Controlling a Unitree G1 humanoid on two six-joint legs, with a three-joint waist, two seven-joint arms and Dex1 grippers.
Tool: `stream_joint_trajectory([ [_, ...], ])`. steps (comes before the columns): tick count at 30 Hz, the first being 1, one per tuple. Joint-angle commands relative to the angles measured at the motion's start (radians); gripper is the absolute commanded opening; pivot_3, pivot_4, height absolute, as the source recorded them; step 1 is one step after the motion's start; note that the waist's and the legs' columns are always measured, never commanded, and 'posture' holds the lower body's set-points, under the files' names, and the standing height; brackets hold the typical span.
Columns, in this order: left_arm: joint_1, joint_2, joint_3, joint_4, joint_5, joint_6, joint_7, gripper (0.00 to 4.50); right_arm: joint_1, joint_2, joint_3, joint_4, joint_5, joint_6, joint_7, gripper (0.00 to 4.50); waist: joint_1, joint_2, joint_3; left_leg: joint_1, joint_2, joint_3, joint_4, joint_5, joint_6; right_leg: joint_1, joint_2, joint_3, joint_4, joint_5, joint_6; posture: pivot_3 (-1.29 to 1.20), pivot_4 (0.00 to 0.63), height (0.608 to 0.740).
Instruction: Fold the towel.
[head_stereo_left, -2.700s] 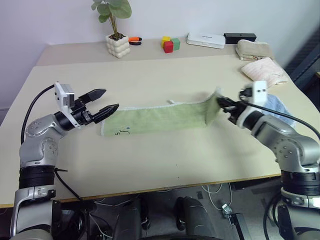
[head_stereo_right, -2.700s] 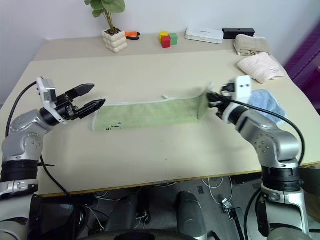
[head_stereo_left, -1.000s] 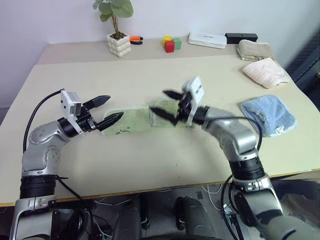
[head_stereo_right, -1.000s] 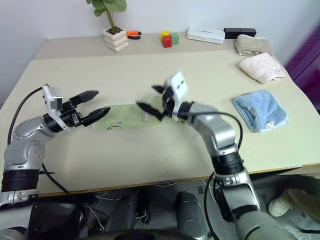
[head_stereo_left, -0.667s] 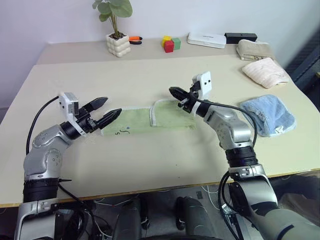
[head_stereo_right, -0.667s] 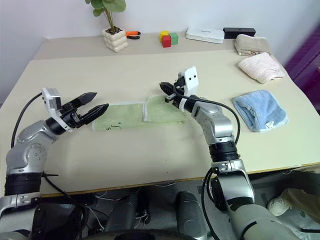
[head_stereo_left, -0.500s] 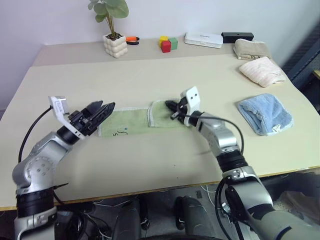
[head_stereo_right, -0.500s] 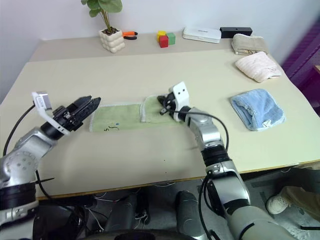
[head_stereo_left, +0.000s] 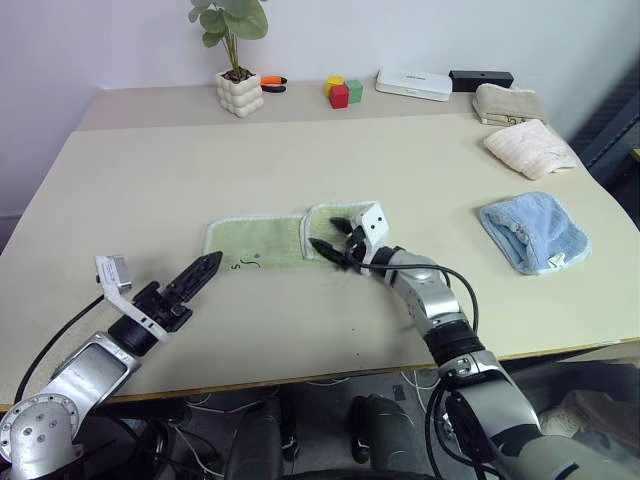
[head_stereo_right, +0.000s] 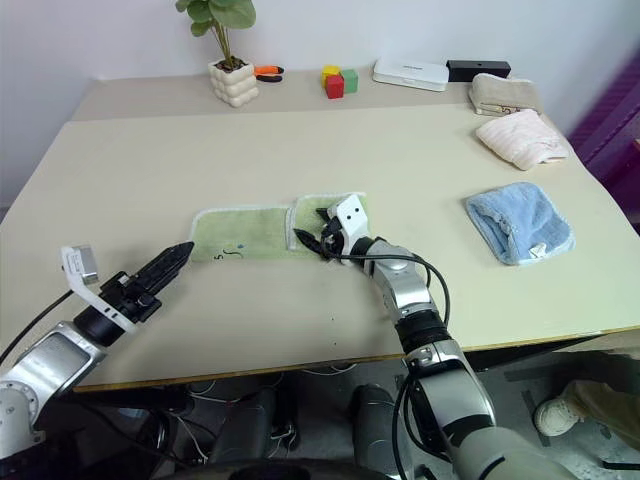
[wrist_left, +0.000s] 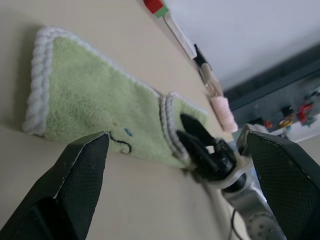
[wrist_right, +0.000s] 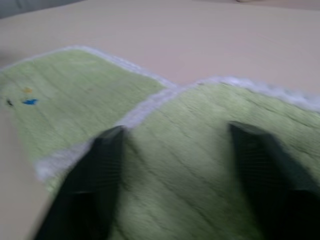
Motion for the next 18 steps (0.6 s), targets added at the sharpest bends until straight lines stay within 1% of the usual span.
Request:
stream_joint_trajectory([
  [1, 0.022, -0.012, 0.005, -0.011, -0.065, -0.042, 0.08, 4.5, -0.008, -0.005, -0.002, -0.061, -0.007, 0.004, -0.004, 4.48, 0.0, 0.0, 0.0, 0.0, 0.0, 0.0, 0.0, 0.0, 0.0, 0.0, 0.0, 0.0, 0.0, 0.0, 0.0, 0.0, 0.15, 0.74],
  [3, 0.04, -0.021, -0.01, -0.011, -0.077, -0.053, 0.133, 4.5, -0.014, -0.02, -0.02, -0.135, 0.028, 0.048, 0.017, 4.48, 0.0, 0.001, 0.0, -0.001, 0.0, 0.0, -0.001, 0.0, 0.0, -0.001, 0.0, 0.0, 0.0, 0.0, 0.0, 0.0, 0.15, 0.74],
  [6, 0.07, -0.018, -0.034, -0.017, -0.093, -0.049, 0.186, 4.5, 0.002, -0.072, -0.02, -0.294, 0.106, 0.13, 0.126, 4.48, 0.003, 0.001, 0.001, -0.002, 0.0, 0.0, -0.001, 0.0, 0.0, -0.002, -0.001, 0.0, 0.0, 0.0, 0.0, 0.0, 0.15, 0.74],
  [8, 0.102, -0.047, -0.048, -0.013, -0.156, -0.07, 0.254, 4.5, 0.009, -0.128, -0.047, -0.414, 0.184, 0.19, 0.199, 4.48, 0.004, 0.001, 0.001, -0.002, -0.001, 0.0, -0.001, -0.001, 0.002, -0.003, -0.001, 0.0, -0.001, 0.0, 0.0, 0.0, 0.15, 0.74],
  [10, 0.14, -0.083, -0.062, -0.015, -0.193, -0.091, 0.291, 4.5, 0.014, -0.215, -0.088, -0.544, 0.293, 0.3, 0.279, 4.48, 0.006, 0.001, 0.001, -0.002, -0.001, 0.0, -0.002, -0.003, 0.005, -0.006, -0.002, 0.0, -0.002, 0.0, -0.001, 0.0, 0.15, 0.74],
  [12, 0.141, -0.098, -0.065, 0.0, -0.211, -0.113, 0.308, 4.5, 0.032, -0.285, -0.097, -0.628, 0.343, 0.352, 0.329, 4.48, 0.009, 0.0, 0.0, -0.002, -0.002, 0.0, -0.003, -0.004, 0.006, -0.007, -0.006, 0.0, -0.003, 0.0, -0.001, 0.0, 0.15, 0.74],
  [15, 0.109, -0.109, -0.066, 0.044, -0.224, -0.156, 0.324, 4.5, 0.082, -0.409, -0.083, -0.721, 0.358, 0.418, 0.396, 4.48, 0.015, 0.001, 0.0, 0.0, -0.002, 0.0, -0.005, -0.004, 0.006, -0.006, -0.006, -0.001, -0.004, -0.001, -0.002, 0.0, 0.15, 0.74],
  [18, 0.064, -0.128, -0.082, 0.097, -0.235, -0.192, 0.387, 4.5, 0.101, -0.514, -0.103, -0.779, 0.395, 0.479, 0.451, 4.48, 0.029, 0.001, 0.0, 0.0, -0.002, 0.0, -0.007, -0.003, 0.005, -0.006, -0.005, -0.001, -0.008, 0.001, -0.005, 0.0, 0.15, 0.74],
])
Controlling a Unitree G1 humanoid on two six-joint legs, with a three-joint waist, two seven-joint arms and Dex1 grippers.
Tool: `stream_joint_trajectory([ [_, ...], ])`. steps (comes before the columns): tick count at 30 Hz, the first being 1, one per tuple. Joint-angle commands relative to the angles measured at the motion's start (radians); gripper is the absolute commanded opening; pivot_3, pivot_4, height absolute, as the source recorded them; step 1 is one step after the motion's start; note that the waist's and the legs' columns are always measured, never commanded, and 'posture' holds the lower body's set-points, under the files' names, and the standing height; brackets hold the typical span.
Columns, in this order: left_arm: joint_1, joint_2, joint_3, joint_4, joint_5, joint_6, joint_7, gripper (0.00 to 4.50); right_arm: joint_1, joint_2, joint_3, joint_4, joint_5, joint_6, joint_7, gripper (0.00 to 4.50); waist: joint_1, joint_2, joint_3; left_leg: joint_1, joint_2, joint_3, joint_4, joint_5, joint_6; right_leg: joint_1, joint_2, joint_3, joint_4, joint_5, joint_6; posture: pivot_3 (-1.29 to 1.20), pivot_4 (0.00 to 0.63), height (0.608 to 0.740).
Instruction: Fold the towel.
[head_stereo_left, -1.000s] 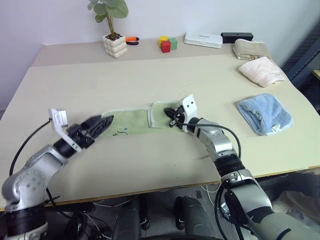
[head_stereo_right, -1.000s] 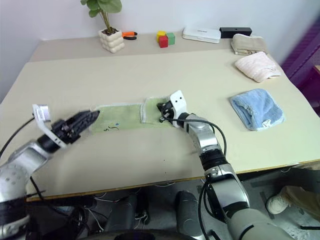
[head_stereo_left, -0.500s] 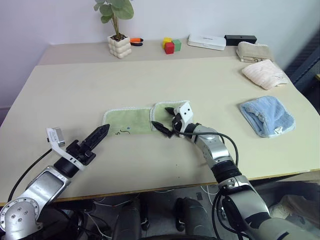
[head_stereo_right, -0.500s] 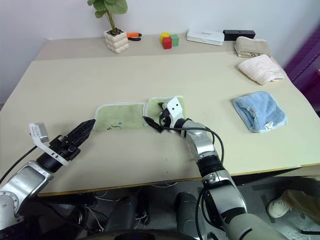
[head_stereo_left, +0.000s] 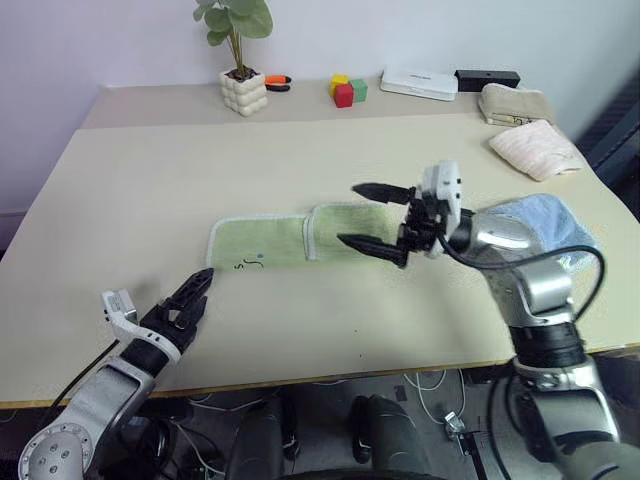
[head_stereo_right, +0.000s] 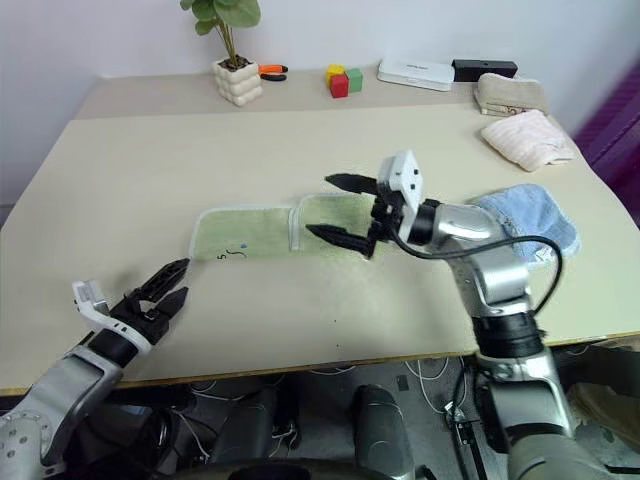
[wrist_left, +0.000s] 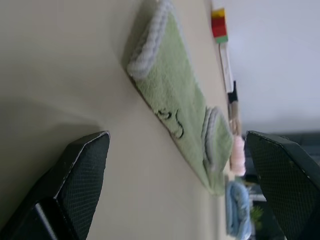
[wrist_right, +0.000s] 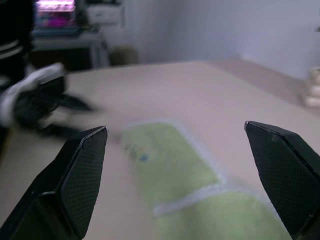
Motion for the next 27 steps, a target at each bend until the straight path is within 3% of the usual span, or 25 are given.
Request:
stream_joint_trajectory([
  [1, -0.041, -0.02, -0.011, 0.075, -0.012, -0.05, 0.083, 4.5, -0.016, -0.074, -0.035, -0.085, 0.069, 0.069, 0.051, 4.48, 0.003, 0.002, 0.0, 0.0, 0.0, 0.0, 0.0, 0.0, 0.0, 0.0, 0.0, 0.0, -0.001, 0.0, 0.0, 0.0, 0.15, 0.74],
  [12, -0.273, -0.046, -0.086, 0.319, 0.088, -0.033, 0.126, 4.5, -0.032, -0.116, -0.059, -0.082, 0.055, 0.068, -0.001, 4.48, 0.026, 0.008, -0.004, 0.001, -0.001, -0.008, 0.001, 0.0, 0.0, 0.007, 0.004, -0.006, -0.006, 0.002, -0.002, 0.0, 0.15, 0.74],
  [15, -0.325, -0.046, -0.095, 0.366, 0.099, -0.005, 0.111, 3.6, -0.029, -0.124, -0.062, -0.087, 0.053, 0.065, -0.01, 4.5, 0.032, 0.009, -0.005, 0.0, -0.001, -0.009, 0.002, 0.0, 0.0, 0.008, 0.004, -0.007, -0.006, 0.002, -0.002, 0.0, 0.15, 0.74],
  [22, -0.43, -0.063, -0.075, 0.432, 0.139, 0.01, 0.084, 0.07, -0.021, -0.128, -0.071, -0.079, 0.028, 0.041, -0.048, 4.5, 0.039, 0.01, -0.006, -0.001, -0.001, -0.012, 0.004, 0.0, 0.0, 0.009, 0.005, -0.01, -0.006, 0.002, -0.001, 0.0, 0.15, 0.74],
  [27, -0.48, -0.05, -0.056, 0.417, 0.162, 0.023, 0.065, 0.07, 0.008, -0.168, -0.091, -0.06, 0.012, 0.022, -0.038, 4.5, 0.052, 0.01, -0.006, -0.001, -0.001, -0.013, 0.005, 0.0, 0.0, 0.01, 0.005, -0.01, -0.006, 0.002, -0.001, 0.0, 0.15, 0.74],
])
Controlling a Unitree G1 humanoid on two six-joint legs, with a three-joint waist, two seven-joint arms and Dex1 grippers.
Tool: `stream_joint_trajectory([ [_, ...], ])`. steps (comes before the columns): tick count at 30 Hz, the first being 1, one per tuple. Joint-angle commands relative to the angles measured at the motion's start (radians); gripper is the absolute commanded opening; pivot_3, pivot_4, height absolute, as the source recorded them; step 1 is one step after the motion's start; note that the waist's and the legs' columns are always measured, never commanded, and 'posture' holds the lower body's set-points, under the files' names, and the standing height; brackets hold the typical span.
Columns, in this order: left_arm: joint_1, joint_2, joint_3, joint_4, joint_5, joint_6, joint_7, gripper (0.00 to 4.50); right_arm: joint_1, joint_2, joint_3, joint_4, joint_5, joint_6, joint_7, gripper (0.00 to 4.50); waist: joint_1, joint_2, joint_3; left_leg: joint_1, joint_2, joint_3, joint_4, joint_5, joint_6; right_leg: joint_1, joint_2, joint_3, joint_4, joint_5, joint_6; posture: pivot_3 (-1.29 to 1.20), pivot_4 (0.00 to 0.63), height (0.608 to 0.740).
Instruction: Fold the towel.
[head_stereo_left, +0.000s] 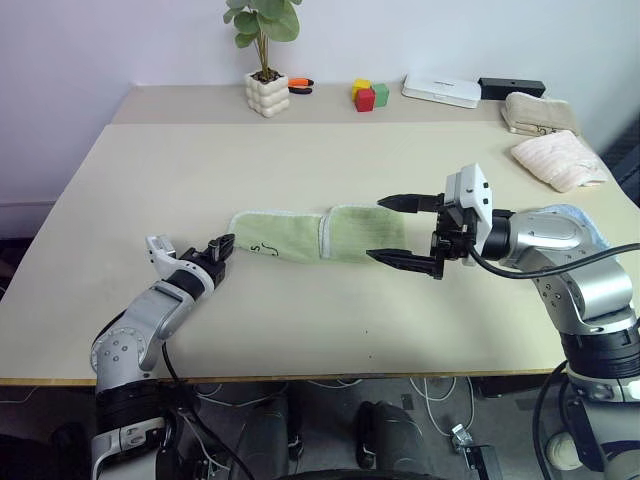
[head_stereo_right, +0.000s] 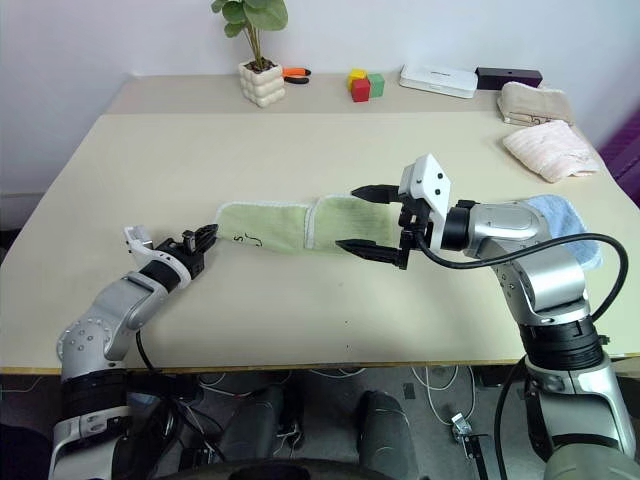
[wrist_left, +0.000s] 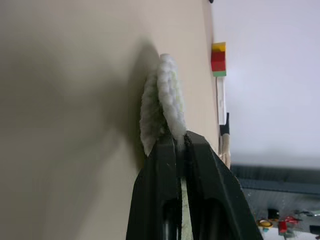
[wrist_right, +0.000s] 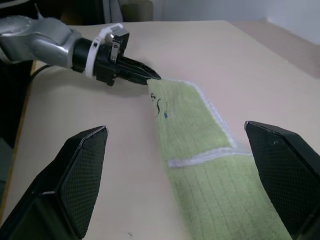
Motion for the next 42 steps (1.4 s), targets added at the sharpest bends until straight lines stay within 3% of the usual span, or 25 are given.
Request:
stream_joint_trajectory([
  [1, -0.027, 0.012, -0.001, 0.009, 0.044, 0.011, -0.027, 0.07, 0.018, -0.044, -0.067, -0.007, -0.001, -0.028, 0.013, 4.5, 0.008, 0.0, 0.0, 0.0, 0.0, 0.0, 0.0, 0.0, 0.0, 0.0, 0.0, 0.0, 0.0, 0.0, 0.0, 0.0, 0.15, 0.74],
  [6, -0.065, 0.082, -0.057, -0.088, 0.152, 0.059, -0.182, 0.07, 0.073, -0.096, -0.129, 0.025, 0.003, -0.06, 0.045, 4.5, 0.007, -0.005, 0.003, -0.005, 0.0, 0.0, 0.0, 0.0, 0.0, -0.003, 0.002, 0.0, -0.002, 0.0, 0.0, 0.0, 0.15, 0.74],
  [12, -0.226, 0.116, -0.241, -0.166, 0.363, 0.076, -0.414, 0.07, 0.151, -0.103, -0.212, 0.029, 0.004, -0.071, 0.012, 4.5, 0.012, -0.006, 0.004, -0.017, 0.0, -0.003, 0.004, 0.003, -0.003, -0.006, 0.004, -0.003, -0.002, 0.001, 0.001, 0.0, 0.15, 0.74],
  [16, -0.405, 0.032, -0.428, -0.06, 0.584, 0.029, -0.552, 0.07, 0.179, -0.084, -0.239, -0.028, 0.025, -0.045, -0.046, 4.5, 0.01, -0.007, 0.004, -0.018, -0.002, -0.002, 0.006, 0.003, -0.003, -0.005, 0.003, -0.003, -0.003, 0.003, 0.005, 0.0, 0.15, 0.74],
  [23, -0.564, -0.134, -0.618, 0.179, 0.852, -0.063, -0.796, 0.07, 0.26, -0.094, -0.32, -0.225, 0.097, 0.059, -0.162, 4.5, 0.011, -0.007, 0.005, -0.018, -0.001, -0.003, 0.005, 0.003, 0.001, -0.007, 0.005, -0.003, -0.002, 0.003, 0.005, 0.0, 0.15, 0.74],
  [32, -0.668, -0.266, -0.628, 0.507, 1.062, -0.179, -0.97, 0.07, 0.368, -0.095, -0.427, -0.4, 0.166, 0.156, -0.277, 4.5, 0.009, -0.007, 0.005, -0.019, -0.001, -0.004, 0.007, 0.001, 0.005, -0.007, 0.004, -0.003, -0.002, 0.002, 0.004, 0.0, 0.15, 0.74],
  [36, -0.68, -0.288, -0.618, 0.554, 1.1, -0.185, -1.039, 1.4, 0.379, -0.095, -0.43, -0.412, 0.171, 0.158, -0.298, 4.5, 0.008, -0.008, 0.006, -0.02, 0.0, -0.004, 0.007, 0.001, 0.006, -0.008, 0.004, -0.003, -0.003, 0.002, 0.004, 0.0, 0.15, 0.74],
  [42, -0.632, -0.258, -0.647, 0.455, 1.128, -0.124, -1.159, 4.43, 0.333, -0.087, -0.382, -0.366, 0.15, 0.124, -0.305, 4.5, 0.007, -0.008, 0.006, -0.02, 0.0, -0.004, 0.007, 0.001, 0.006, -0.008, 0.004, -0.003, -0.002, 0.002, 0.005, 0.0, 0.15, 0.74],
])
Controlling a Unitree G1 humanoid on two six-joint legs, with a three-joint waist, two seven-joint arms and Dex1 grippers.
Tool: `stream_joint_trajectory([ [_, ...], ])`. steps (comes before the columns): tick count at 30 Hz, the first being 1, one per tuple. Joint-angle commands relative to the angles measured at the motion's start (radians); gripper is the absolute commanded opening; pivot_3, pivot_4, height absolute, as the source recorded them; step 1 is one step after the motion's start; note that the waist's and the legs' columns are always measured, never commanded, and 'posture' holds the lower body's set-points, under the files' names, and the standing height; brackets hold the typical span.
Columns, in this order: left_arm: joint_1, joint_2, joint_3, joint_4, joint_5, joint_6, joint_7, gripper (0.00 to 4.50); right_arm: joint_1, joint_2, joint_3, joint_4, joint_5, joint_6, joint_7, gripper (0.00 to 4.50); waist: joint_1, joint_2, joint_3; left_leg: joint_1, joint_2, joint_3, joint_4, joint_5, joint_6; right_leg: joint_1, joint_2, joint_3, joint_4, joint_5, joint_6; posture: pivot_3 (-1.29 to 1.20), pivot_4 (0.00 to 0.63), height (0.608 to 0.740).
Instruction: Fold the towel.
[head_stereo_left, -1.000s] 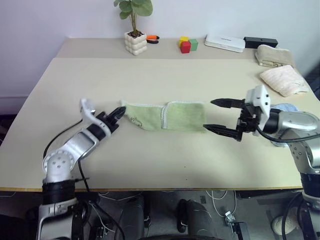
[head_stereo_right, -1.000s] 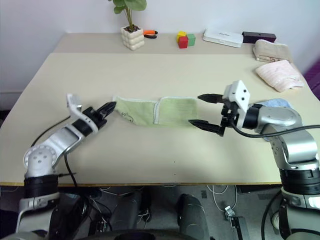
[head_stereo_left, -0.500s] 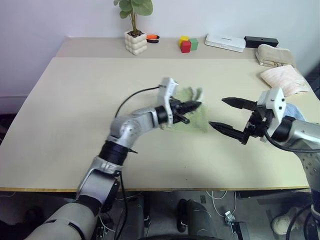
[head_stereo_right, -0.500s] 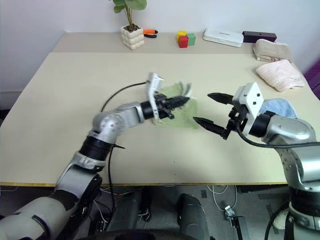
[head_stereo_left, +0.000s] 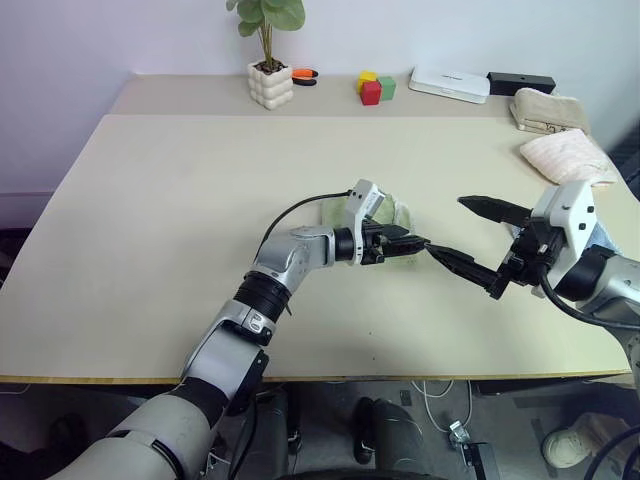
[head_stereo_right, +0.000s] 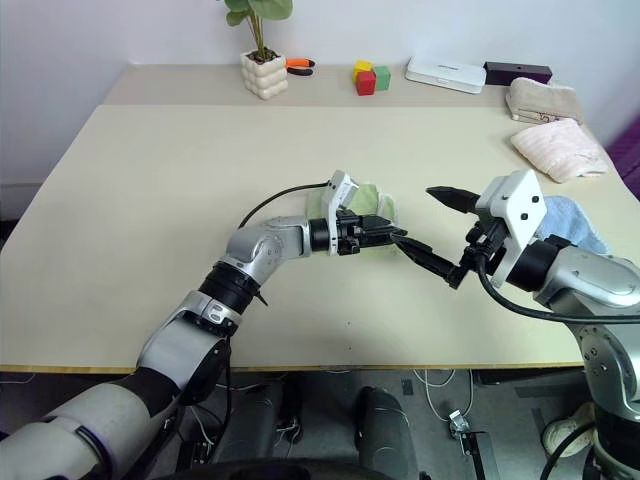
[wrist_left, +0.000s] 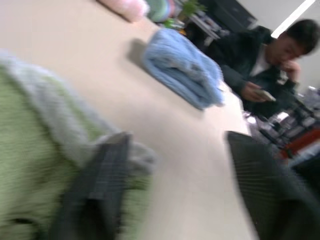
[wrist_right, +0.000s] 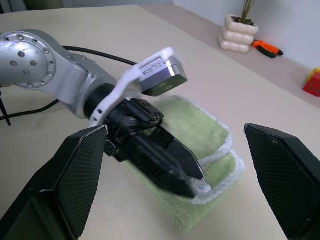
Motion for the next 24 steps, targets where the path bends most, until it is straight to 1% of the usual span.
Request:
stream_joint_trajectory([
  [1, 0.022, 0.017, -0.006, -0.106, 0.024, 0.01, -0.062, 4.48, -0.049, -0.004, 0.021, 0.024, -0.014, -0.041, -0.002, 4.5, -0.002, 0.0, 0.0, 0.0, 0.0, 0.0, 0.0, 0.0, 0.0, 0.0, 0.0, 0.0, 0.0, 0.0, 0.0, 0.0, 0.15, 0.74],
  [3, 0.044, 0.036, 0.002, -0.176, 0.025, 0.002, -0.085, 4.48, -0.083, 0.004, 0.046, 0.06, -0.037, -0.07, -0.007, 4.5, -0.002, 0.0, 0.0, 0.0, 0.0, 0.0, 0.0, 0.0, 0.0, 0.0, 0.0, 0.0, 0.001, 0.0, 0.0, 0.0, 0.15, 0.74],
  [5, 0.061, 0.05, 0.043, -0.259, -0.037, 0.064, -0.107, 4.48, -0.126, 0.019, 0.064, 0.109, -0.064, -0.109, -0.015, 4.5, -0.003, 0.001, 0.0, 0.0, 0.0, 0.0, 0.0, 0.0, 0.0, 0.0, 0.0, 0.0, 0.001, 0.0, 0.0, 0.0, 0.15, 0.74],
  [7, 0.081, 0.053, 0.073, -0.327, -0.06, 0.063, -0.111, 4.48, -0.169, 0.036, 0.071, 0.162, -0.089, -0.148, -0.029, 4.5, -0.001, 0.001, 0.0, 0.0, 0.0, 0.0, 0.001, 0.0, 0.0, 0.0, 0.0, 0.0, 0.001, 0.0, 0.0, 0.0, 0.15, 0.74],
  [10, 0.094, 0.049, 0.162, -0.398, -0.11, 0.072, -0.058, 4.48, -0.261, 0.073, 0.092, 0.271, -0.142, -0.193, -0.078, 4.5, -0.003, 0.001, 0.0, 0.0, 0.0, 0.0, 0.002, 0.0, 0.0, 0.001, 0.0, 0.0, 0.002, 0.001, 0.001, 0.0, 0.15, 0.74],
  [13, 0.096, 0.051, 0.263, -0.421, -0.147, 0.092, 0.038, 4.48, -0.327, 0.121, 0.12, 0.336, -0.183, -0.239, -0.115, 4.5, -0.002, 0.001, 0.0, 0.001, 0.0, 0.0, 0.002, 0.001, 0.0, 0.001, 0.0, 0.001, 0.003, 0.002, 0.003, 0.0, 0.15, 0.74],
  [15, 0.103, 0.063, 0.315, -0.418, -0.145, 0.074, 0.088, 3.96, -0.363, 0.182, 0.124, 0.354, -0.163, -0.234, -0.155, 4.5, -0.004, 0.001, 0.0, 0.001, -0.001, 0.001, 0.002, 0.001, 0.0, 0.001, 0.001, 0.001, 0.004, 0.002, 0.004, 0.0, 0.15, 0.74],
  [16, 0.105, 0.064, 0.34, -0.406, -0.139, 0.054, 0.114, 3.61, -0.378, 0.213, 0.133, 0.363, -0.17, -0.239, -0.181, 4.5, -0.007, 0.001, 0.0, 0.002, -0.001, 0.0, 0.002, 0.002, -0.002, 0.001, 0.001, 0.001, 0.005, 0.002, 0.004, 0.0, 0.15, 0.74],
  [18, 0.117, 0.062, 0.378, -0.376, -0.125, 0.014, 0.156, 2.69, -0.398, 0.301, 0.162, 0.392, -0.193, -0.238, -0.257, 4.5, -0.01, 0.001, 0.0, 0.002, -0.001, 0.001, 0.002, 0.004, -0.005, 0.001, 0.001, 0.0, 0.006, 0.003, 0.005, 0.0, 0.15, 0.74],
  [19, 0.125, 0.06, 0.385, -0.364, -0.109, -0.007, 0.179, 2.15, -0.397, 0.345, 0.189, 0.399, -0.21, -0.239, -0.289, 3.97, -0.013, 0.001, 0.0, 0.002, -0.001, 0.001, 0.002, 0.004, -0.006, 0.001, 0.001, 0.0, 0.007, 0.003, 0.006, 0.0, 0.15, 0.74],
  [20, 0.129, 0.051, 0.388, -0.354, -0.088, -0.039, 0.206, 1.57, -0.395, 0.39, 0.221, 0.395, -0.225, -0.24, -0.314, 3.63, -0.015, 0.001, 0.0, 0.002, -0.001, 0.0, 0.002, 0.005, -0.007, 0.001, 0.002, 0.0, 0.007, 0.003, 0.006, 0.0, 0.15, 0.74],
  [22, 0.128, 0.026, 0.397, -0.34, -0.077, -0.072, 0.245, 0.53, -0.393, 0.456, 0.269, 0.387, -0.254, -0.247, -0.348, 2.61, -0.022, 0.001, 0.0, 0.002, -0.001, 0.001, 0.002, 0.005, -0.008, 0.002, 0.002, 0.0, 0.008, 0.003, 0.006, 0.0, 0.15, 0.74],
  [23, 0.125, 0.014, 0.398, -0.328, -0.068, -0.088, 0.264, 0.11, -0.394, 0.488, 0.292, 0.392, -0.275, -0.251, -0.372, 2.18, -0.022, 0.001, 0.0, 0.002, -0.001, 0.001, 0.002, 0.005, -0.008, 0.002, 0.002, 0.0, 0.008, 0.003, 0.006, 0.0, 0.15, 0.74],
  [24, 0.124, 0.006, 0.394, -0.314, -0.053, -0.105, 0.278, 0.0, -0.394, 0.508, 0.313, 0.402, -0.303, -0.252, -0.398, 1.54, -0.022, 0.001, 0.0, 0.002, -0.002, 0.001, 0.002, 0.005, -0.008, 0.002, 0.001, 0.0, 0.008, 0.003, 0.007, 0.0, 0.15, 0.74],
])
